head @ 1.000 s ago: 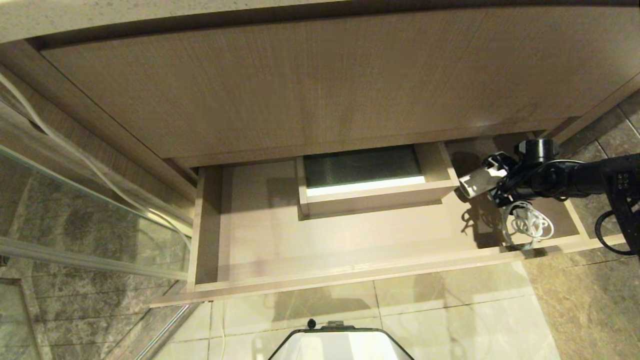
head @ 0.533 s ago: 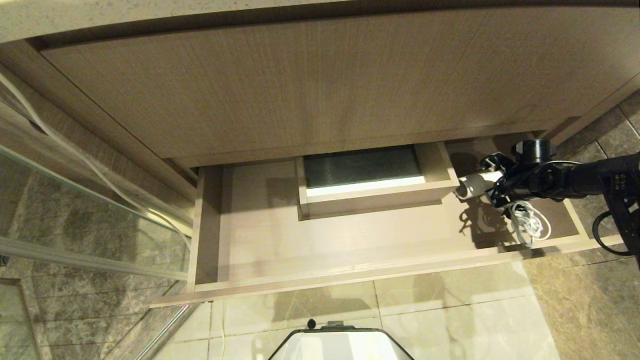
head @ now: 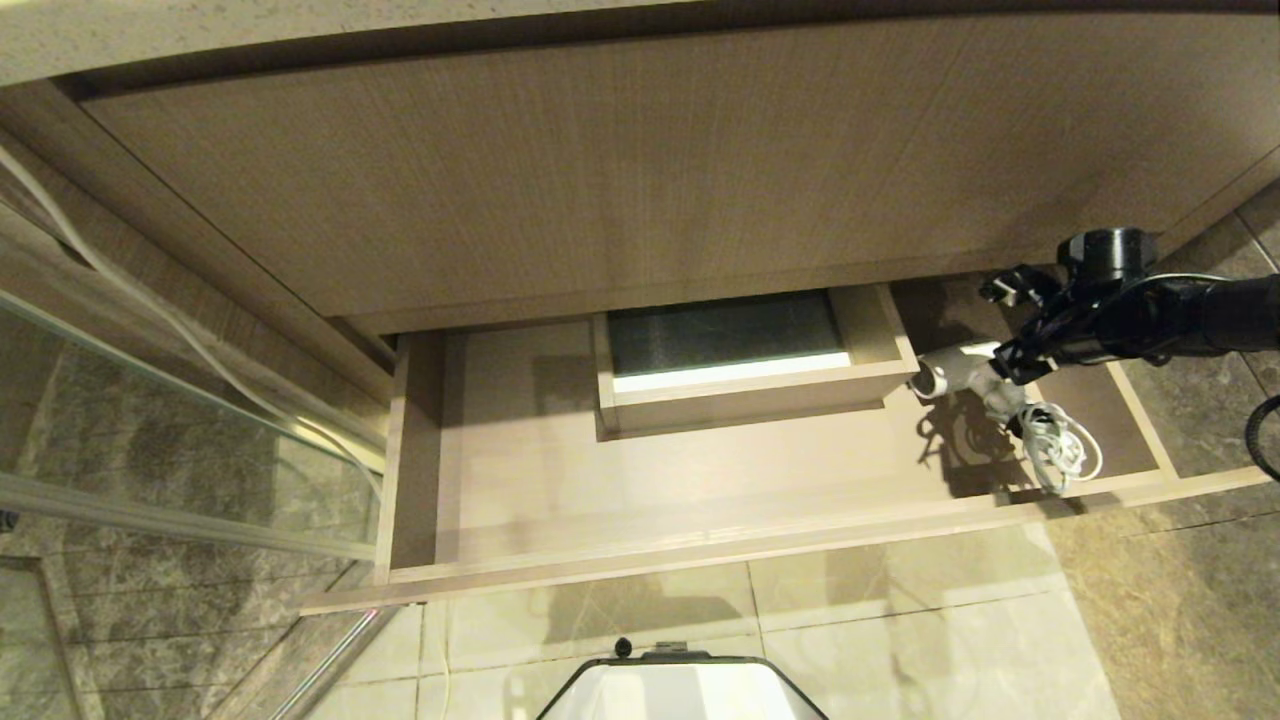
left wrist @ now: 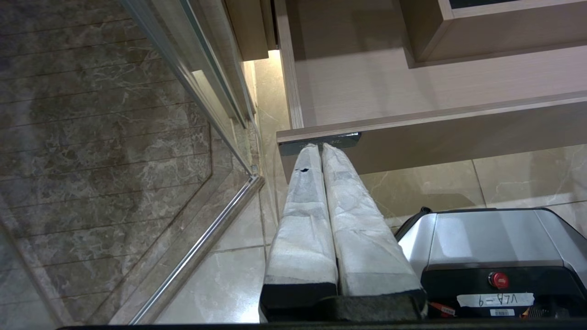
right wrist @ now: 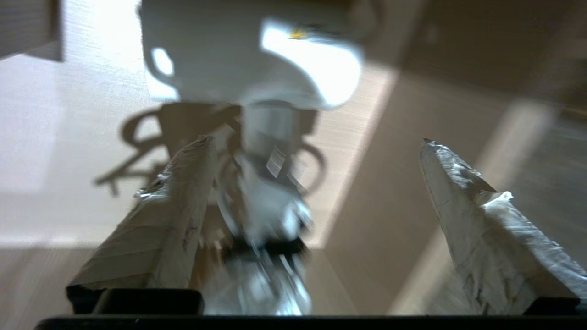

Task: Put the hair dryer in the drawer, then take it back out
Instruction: Put it into the drawer, then close the drawer

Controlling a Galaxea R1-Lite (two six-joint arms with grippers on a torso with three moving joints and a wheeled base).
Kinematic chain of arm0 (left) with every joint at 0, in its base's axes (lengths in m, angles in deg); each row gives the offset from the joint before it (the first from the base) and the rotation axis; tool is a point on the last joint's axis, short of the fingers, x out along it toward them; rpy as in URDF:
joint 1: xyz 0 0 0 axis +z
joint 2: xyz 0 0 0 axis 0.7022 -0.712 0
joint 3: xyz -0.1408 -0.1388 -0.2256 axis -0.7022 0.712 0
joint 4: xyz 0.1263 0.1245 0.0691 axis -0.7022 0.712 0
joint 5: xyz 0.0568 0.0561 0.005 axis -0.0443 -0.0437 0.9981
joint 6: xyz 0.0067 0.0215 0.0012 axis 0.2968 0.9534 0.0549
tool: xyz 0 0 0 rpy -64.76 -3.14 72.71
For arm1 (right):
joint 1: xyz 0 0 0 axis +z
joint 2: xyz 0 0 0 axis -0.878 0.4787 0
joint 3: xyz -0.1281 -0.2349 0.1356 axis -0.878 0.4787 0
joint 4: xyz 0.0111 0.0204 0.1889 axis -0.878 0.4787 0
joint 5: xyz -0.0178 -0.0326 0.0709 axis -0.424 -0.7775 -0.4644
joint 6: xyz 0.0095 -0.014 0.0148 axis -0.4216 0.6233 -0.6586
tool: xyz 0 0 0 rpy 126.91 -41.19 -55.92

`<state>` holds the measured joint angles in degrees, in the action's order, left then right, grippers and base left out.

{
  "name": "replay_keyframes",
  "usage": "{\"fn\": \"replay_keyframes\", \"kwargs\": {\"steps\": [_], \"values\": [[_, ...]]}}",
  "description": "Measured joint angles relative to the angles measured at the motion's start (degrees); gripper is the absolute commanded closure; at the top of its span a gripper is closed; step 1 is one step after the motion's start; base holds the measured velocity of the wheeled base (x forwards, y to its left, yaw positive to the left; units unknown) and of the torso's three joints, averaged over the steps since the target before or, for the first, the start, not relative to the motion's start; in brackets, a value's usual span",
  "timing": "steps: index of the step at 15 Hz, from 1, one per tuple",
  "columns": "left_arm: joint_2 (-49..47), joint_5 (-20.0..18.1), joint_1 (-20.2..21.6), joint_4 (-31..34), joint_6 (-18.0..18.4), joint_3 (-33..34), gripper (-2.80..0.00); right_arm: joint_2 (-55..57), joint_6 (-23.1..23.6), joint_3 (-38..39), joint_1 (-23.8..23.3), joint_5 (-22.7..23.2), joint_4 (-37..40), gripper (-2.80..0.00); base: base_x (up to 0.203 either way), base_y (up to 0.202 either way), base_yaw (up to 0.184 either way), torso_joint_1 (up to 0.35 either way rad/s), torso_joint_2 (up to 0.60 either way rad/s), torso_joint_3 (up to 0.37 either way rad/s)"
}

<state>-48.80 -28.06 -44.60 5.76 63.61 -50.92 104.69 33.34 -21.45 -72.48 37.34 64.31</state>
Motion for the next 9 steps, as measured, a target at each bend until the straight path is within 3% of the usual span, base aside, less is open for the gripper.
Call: {"fn": "replay_keyframes", "kwargs": {"steps": [1, 4, 9], "values": [[0.0, 0.0, 0.0, 0.0, 0.0, 0.0, 0.00, -2.5, 0.4, 1.7, 0.0, 0.0, 0.3, 0.00, 0.000, 0.000, 0.000, 0.000, 0.00, 0.000], [0.0, 0.0, 0.0, 0.0, 0.0, 0.0, 0.00, -10.7, 2.2, 6.8, 0.3, 0.3, 3.2, 0.00, 0.000, 0.000, 0.000, 0.000, 0.00, 0.000], [0.0, 0.0, 0.0, 0.0, 0.0, 0.0, 0.00, -29.0, 3.7, 20.8, 0.3, 0.0, 17.2, 0.00, 0.000, 0.000, 0.000, 0.000, 0.00, 0.000]]}}
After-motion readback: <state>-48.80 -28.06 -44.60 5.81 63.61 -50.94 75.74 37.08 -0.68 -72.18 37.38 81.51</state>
